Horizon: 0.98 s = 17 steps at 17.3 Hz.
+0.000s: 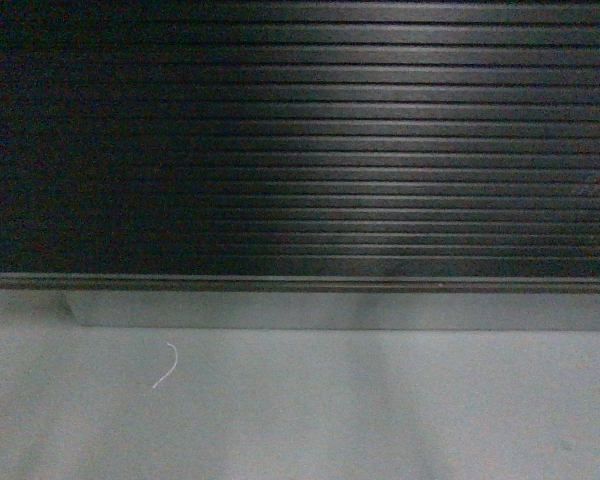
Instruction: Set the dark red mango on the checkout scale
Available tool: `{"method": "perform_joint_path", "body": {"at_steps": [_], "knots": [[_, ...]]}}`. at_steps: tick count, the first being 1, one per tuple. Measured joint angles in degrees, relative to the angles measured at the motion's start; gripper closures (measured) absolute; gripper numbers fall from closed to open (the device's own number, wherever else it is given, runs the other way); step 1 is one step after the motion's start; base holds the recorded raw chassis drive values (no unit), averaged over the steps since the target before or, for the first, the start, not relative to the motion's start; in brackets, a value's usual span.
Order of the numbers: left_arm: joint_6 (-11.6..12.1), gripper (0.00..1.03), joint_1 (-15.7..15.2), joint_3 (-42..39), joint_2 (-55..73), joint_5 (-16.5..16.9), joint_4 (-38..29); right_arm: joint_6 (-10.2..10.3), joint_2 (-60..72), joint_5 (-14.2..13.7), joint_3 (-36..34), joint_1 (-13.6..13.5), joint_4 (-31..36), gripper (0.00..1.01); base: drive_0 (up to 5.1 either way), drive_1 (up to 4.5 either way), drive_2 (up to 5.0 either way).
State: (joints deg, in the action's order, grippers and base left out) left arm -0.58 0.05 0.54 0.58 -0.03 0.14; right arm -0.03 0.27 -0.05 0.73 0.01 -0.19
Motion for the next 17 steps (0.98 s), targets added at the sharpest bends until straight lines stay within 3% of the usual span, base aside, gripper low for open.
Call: {"method": "perform_joint_path", "body": {"at_steps": [17], "knots": [[0.0,0.05,0.0,0.0,0.0,0.0,0.1,0.0,0.0,0.0,0.0,0.0,-0.2,0.03,0.0,2.56,-2.5]]}}
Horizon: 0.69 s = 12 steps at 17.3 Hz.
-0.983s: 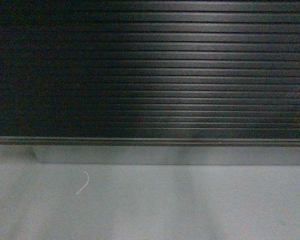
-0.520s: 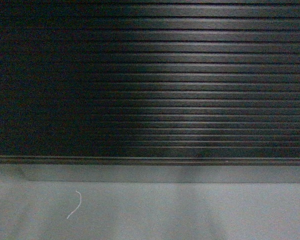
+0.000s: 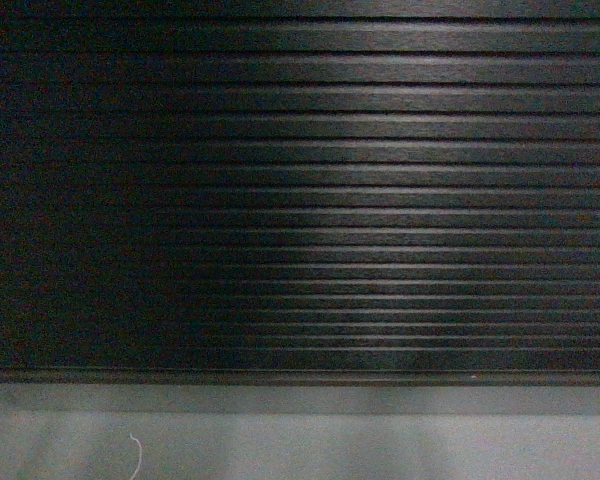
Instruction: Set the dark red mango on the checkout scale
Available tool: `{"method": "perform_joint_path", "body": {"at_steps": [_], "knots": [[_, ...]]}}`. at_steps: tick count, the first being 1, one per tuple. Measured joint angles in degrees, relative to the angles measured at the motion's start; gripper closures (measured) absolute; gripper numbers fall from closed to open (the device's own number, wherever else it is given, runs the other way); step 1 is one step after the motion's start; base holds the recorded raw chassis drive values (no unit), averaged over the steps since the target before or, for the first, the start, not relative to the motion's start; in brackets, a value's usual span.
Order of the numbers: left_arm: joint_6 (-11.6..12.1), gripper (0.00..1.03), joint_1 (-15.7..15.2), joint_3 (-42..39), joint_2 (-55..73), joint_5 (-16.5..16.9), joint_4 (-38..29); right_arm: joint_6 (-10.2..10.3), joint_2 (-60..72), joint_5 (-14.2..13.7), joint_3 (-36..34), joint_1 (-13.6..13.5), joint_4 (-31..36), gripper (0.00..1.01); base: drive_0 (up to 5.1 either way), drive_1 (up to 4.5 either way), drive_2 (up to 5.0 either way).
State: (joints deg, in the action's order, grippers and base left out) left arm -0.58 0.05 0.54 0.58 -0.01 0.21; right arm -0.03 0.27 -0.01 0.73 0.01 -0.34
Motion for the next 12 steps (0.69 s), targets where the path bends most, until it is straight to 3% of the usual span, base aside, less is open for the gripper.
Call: {"method": "perform_joint_path", "body": {"at_steps": [4,12], "knots": [[0.0,0.05,0.0,0.0,0.0,0.0,0.0,0.0,0.0,0.0,0.0,0.0,0.1,0.03,0.0,2.48,-2.4],[0.0,0.05,0.0,0.0,0.0,0.0,0.0,0.0,0.0,0.0,0.0,0.0,0.1,0.03,0.0,0.0,0.0]]}}
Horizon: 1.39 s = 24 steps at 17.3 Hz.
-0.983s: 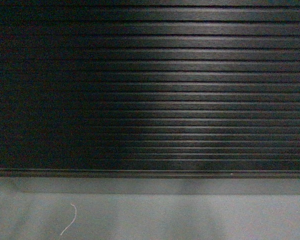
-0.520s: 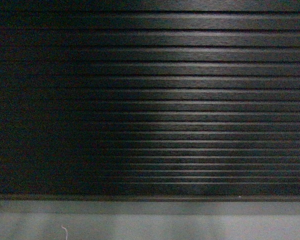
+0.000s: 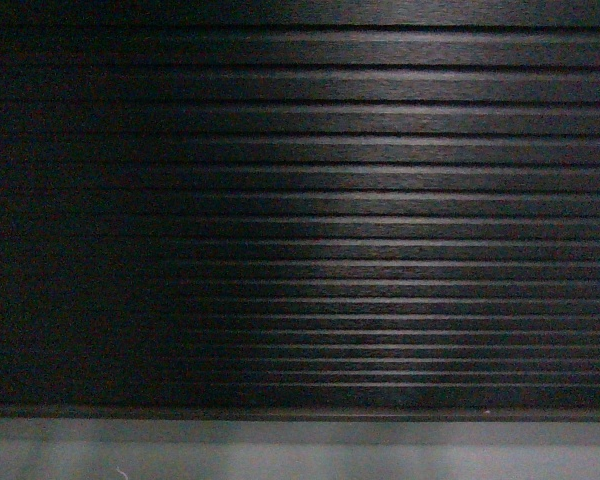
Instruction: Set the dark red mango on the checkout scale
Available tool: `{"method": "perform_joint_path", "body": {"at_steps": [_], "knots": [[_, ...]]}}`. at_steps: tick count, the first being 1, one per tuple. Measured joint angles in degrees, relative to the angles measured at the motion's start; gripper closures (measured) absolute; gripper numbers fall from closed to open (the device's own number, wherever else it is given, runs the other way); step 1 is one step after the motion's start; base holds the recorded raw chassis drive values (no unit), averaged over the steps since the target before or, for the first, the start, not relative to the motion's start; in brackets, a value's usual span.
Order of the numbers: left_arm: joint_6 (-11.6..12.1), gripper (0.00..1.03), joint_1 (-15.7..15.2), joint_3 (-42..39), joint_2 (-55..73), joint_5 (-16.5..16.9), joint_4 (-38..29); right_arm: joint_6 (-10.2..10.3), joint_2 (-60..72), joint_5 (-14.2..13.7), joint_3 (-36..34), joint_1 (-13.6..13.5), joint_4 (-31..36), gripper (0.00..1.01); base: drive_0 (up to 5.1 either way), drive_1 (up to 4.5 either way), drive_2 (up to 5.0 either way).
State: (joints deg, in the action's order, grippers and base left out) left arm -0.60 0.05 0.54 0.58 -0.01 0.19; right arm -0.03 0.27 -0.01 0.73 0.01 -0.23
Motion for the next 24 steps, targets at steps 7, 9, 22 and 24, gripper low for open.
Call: {"method": "perform_joint_path", "body": {"at_steps": [7,9,22,24], "knots": [[0.0,0.05,0.0,0.0,0.0,0.0,0.0,0.0,0.0,0.0,0.0,0.0,0.0,0.03,0.0,0.0,0.0],[0.0,0.05,0.0,0.0,0.0,0.0,0.0,0.0,0.0,0.0,0.0,0.0,0.0,0.03,0.0,0.0,0.0],[0.0,0.05,0.0,0.0,0.0,0.0,0.1,-0.1,0.0,0.0,0.0,0.0,0.0,0.03,0.0,0.0,0.0],[0.1,0.05,0.0,0.0,0.0,0.1,0.0,0.0,0.0,0.0,0.0,0.0,0.1,0.03,0.0,0.0,0.0]]}}
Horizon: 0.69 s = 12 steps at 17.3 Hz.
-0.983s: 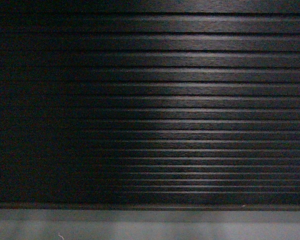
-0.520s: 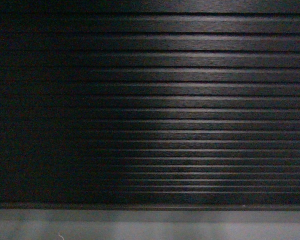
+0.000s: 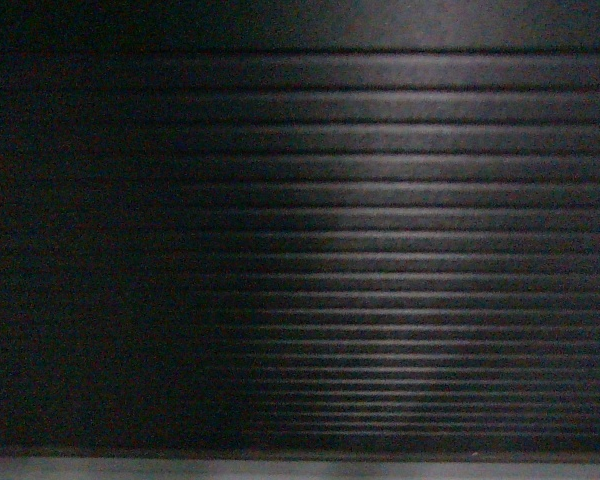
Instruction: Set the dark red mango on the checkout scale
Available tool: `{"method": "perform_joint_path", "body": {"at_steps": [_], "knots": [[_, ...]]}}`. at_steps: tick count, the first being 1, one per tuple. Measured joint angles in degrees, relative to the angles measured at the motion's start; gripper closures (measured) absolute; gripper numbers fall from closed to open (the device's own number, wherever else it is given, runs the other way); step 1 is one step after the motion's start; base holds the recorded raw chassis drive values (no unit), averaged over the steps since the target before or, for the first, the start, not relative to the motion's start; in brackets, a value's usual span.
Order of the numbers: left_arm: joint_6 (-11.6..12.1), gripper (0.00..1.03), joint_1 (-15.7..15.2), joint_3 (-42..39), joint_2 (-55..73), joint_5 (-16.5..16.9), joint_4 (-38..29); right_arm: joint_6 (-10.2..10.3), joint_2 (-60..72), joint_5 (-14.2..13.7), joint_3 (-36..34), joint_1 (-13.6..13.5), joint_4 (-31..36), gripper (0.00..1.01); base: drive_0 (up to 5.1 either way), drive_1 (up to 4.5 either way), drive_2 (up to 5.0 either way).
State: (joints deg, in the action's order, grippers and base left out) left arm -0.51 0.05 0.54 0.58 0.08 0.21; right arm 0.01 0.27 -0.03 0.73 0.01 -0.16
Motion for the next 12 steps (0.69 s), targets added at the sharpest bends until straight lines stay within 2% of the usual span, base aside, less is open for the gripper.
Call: {"method": "perform_joint_path", "body": {"at_steps": [12], "knots": [[0.0,0.05,0.0,0.0,0.0,-0.1,0.0,0.0,0.0,0.0,0.0,0.0,-0.1,0.03,0.0,0.0,0.0]]}}
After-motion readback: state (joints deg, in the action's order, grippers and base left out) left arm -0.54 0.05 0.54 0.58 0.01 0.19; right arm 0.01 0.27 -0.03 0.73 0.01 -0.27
